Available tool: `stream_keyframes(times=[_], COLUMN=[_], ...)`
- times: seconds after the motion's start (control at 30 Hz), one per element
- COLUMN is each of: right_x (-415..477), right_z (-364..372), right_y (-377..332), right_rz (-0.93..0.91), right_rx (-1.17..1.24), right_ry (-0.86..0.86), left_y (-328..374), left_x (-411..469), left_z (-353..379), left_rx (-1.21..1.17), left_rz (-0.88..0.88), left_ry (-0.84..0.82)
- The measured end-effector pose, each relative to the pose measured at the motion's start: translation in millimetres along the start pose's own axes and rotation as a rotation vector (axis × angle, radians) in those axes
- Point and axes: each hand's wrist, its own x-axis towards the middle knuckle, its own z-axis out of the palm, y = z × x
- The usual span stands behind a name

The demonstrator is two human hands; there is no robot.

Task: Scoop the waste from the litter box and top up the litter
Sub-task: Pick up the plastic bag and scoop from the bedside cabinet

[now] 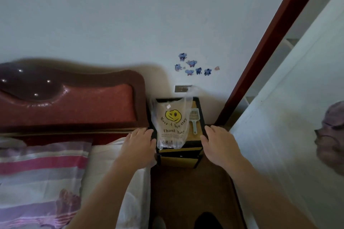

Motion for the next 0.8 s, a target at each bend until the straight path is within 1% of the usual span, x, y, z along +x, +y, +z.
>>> stream_keyframes(times=[0.13,0.23,0.33,0.53,0.67,0.8], right_x=[46,91,139,231,274,293], right_z=[11,23,35,88,133,191], right_y=[21,41,60,90,98,103], right_rz=[0.043,0.025,0.005,-0.038,0.069,0.197], right_rx=[0.009,0.032,0.061,0.088,0.204,0.265], right_ry=[-0.041,-0.076,-0.116,-0.245,-0.375,-0.451], left_y=[10,14,21,20,11,-12], left_x=[61,111,156,241,286,320], left_z=[-6,2,16,50,78,131], left_rx=[0.024,0.048,0.040,-0.042,-0.155,-0.226], left_rz=[0.001,-0.009,-0.066,-0.173,-0.300,-0.373], left_ry=[-0.022,-0.015,-0.039,-0.072,-0.125,-0.208])
